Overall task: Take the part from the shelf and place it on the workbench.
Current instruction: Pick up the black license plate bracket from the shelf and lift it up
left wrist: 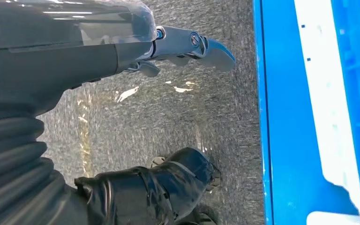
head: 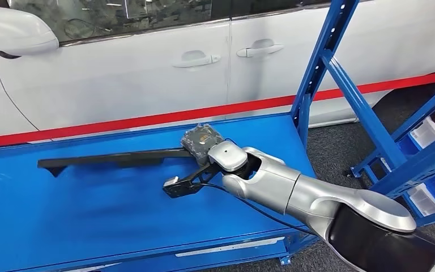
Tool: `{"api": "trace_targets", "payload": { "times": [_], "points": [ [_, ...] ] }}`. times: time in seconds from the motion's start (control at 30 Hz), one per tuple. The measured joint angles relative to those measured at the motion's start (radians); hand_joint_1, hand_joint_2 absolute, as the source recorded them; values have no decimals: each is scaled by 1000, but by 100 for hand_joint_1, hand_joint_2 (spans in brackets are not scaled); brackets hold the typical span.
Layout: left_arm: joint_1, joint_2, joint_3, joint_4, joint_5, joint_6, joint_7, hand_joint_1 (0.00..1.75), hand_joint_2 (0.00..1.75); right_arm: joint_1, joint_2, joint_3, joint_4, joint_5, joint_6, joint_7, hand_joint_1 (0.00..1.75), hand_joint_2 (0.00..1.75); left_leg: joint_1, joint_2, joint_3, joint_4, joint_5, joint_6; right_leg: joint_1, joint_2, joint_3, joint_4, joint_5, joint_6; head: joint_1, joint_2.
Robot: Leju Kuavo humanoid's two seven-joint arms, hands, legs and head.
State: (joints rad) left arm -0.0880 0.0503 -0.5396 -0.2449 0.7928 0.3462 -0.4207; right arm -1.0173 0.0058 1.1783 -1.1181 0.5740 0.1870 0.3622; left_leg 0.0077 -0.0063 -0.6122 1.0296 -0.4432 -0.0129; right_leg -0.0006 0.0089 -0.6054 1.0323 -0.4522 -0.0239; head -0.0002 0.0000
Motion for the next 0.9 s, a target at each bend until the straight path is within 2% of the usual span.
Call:
{"api": "trace_targets", "payload": {
  "times": [0.1, 0.17, 0.2, 0.27, 0.3, 0.33, 0.37, 0.43, 0.5, 0.6, 0.67, 0.7, 0.77, 0.8, 0.83, 0.9],
  "points": [
    [1, -2, 1, 0, 5, 17, 11, 0, 175, 18, -10, -45, -82, -123, -146, -8, 175, 175, 0, 0, 1, -12, -1, 15, 1, 0, -5, -1, -1, 12, 0, 0],
    [2, -5, 1, 0, 6, 22, 11, 0, 175, 33, -14, -84, -138, -203, -245, -33, 175, 175, 4, 3, 5, -19, 2, 27, 1, 0, -21, 35, -26, 21, 1, 0],
    [2, -6, 1, 0, 6, 24, 10, 0, 175, 40, -16, -101, -163, -238, -284, -46, 175, 175, 6, 4, 8, -22, 3, 33, 0, -1, -42, 81, -53, 26, 2, 0],
    [0, -6, 1, 0, 6, 32, 6, 0, 175, 59, -22, -128, -208, -295, -334, -67, 175, 175, 5, 4, 8, -21, 2, 40, -1, -2, -103, 211, -111, 31, 3, 0],
    [0, -6, 1, 0, 5, 38, 4, 0, 175, 72, -25, -138, -228, -322, -349, -76, 175, 175, 5, 3, 9, -21, 0, 42, -2, -2, -128, 261, -124, 33, 3, 0],
    [0, -6, 1, 0, 4, 45, 2, 0, 175, 84, -29, -146, -246, -349, -362, -84, 175, 175, 5, 2, 9, -20, -1, 42, -3, -2, -139, 278, -119, 33, 3, 0],
    [0, -6, 1, 0, 2, 51, 0, 0, 175, 95, -32, -154, -262, -374, -372, -92, 175, 175, 5, 0, 9, -18, -2, 42, -4, -2, -133, 258, -97, 32, 3, 0],
    [0, -8, 1, 0, 0, 58, -2, 0, 175, 109, -38, -170, -289, -418, -390, -105, 175, 175, 5, -1, 9, -13, -6, 38, -4, -3, -77, 128, -31, 25, 4, 0],
    [-1, -10, 1, 0, -1, 60, -4, 0, 175, 116, -40, -187, -313, -455, -410, -119, 175, 175, 1, -1, 6, -7, -11, 31, 0, -2, -29, 27, 1, 18, 3, 0],
    [-1, -10, 1, 0, 0, 64, -4, 0, 175, 130, -43, -211, -345, -495, -444, -138, 175, 175, -1, 0, 6, -10, -12, 16, 1, -1, -18, 6, 6, 8, 2, 0],
    [-1, -12, 1, 0, 1, 66, -4, 0, 175, 141, -44, -221, -360, -508, -463, -145, 175, 175, 1, 1, -2, 12, -30, 5, -4, -2, -13, -3, 10, -2, 1, 0],
    [-1, -13, 1, 0, 2, 66, -4, 0, 175, 145, -44, -226, -367, -511, -471, -147, 175, 175, 2, 2, -18, 49, -54, 0, -6, -3, -10, -7, 12, -6, -1, 0],
    [-2, -15, 1, 0, 3, 66, -4, 0, 175, 153, -44, -233, -378, -514, -480, -152, 175, 175, 4, 2, -75, 175, -115, -8, -6, -4, -9, -7, 12, -11, -3, 0],
    [-2, -15, 1, 0, 3, 67, -4, 0, 175, 157, -44, -234, -382, -515, -481, -153, 175, 175, 4, 2, -103, 234, -136, -10, -6, -4, -9, -6, 11, -12, -3, 0],
    [-1, -15, 1, 0, 3, 67, -4, 0, 175, 161, -44, -235, -384, -515, -482, -153, 175, 175, 4, 2, -123, 275, -147, -12, -5, -4, -9, -5, 10, -13, -3, 0],
    [-1, -16, 1, 0, 3, 67, -4, 0, 175, 165, -44, -236, -386, -515, -482, -153, 175, 175, 4, 2, -135, 297, -148, -13, -5, -4, -9, -4, 10, -14, -3, 0]
  ]
}}
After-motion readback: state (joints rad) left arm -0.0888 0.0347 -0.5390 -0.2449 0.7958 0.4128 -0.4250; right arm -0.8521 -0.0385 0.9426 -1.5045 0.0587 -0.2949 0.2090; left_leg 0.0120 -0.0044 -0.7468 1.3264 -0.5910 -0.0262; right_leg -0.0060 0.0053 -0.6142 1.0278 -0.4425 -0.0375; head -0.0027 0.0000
